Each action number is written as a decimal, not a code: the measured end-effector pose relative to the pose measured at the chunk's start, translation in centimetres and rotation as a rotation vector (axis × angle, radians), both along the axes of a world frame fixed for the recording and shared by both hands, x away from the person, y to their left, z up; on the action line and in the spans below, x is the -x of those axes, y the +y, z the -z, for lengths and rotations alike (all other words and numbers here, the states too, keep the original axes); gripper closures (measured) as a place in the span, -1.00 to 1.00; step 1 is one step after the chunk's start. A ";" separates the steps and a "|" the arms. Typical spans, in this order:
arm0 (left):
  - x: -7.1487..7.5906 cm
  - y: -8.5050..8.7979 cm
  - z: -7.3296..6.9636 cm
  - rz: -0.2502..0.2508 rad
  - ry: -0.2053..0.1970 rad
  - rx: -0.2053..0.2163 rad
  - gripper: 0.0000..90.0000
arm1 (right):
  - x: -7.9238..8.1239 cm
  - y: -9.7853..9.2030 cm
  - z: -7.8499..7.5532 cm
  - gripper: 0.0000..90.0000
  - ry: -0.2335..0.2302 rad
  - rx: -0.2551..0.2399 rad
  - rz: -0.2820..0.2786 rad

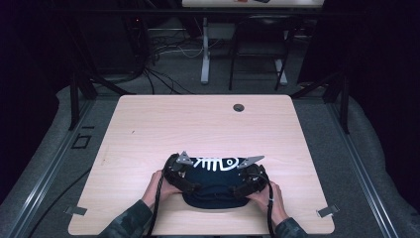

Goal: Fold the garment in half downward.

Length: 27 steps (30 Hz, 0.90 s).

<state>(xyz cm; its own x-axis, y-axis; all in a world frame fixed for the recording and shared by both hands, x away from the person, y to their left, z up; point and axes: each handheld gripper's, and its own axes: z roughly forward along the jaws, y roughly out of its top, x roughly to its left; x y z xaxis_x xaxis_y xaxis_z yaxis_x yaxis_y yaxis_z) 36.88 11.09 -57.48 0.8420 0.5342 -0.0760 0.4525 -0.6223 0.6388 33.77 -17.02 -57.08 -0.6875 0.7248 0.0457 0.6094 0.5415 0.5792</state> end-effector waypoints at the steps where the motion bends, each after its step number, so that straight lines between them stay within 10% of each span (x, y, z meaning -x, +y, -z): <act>1: 0.1 0.0 -0.2 0.001 -0.003 0.002 -0.99 | 0.0 0.0 -0.1 -0.97 -0.008 -0.002 0.004; 17: 1.6 4.2 -3.6 -0.102 -0.109 0.057 -1.00 | 3.1 -4.6 -3.9 -0.96 -0.141 -0.089 0.082; 27: 2.0 6.4 -1.5 -0.158 -0.084 -0.011 -1.00 | 4.3 -8.2 -1.3 -0.94 -0.087 -0.050 0.176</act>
<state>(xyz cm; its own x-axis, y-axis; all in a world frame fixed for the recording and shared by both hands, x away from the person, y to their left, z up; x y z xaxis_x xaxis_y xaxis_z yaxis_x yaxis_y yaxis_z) 34.89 17.51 -55.99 0.7506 0.6608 -0.0023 0.4903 -0.5546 0.6724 29.42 -25.18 -55.77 -0.5530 0.8326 0.0308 0.6386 0.3999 0.6575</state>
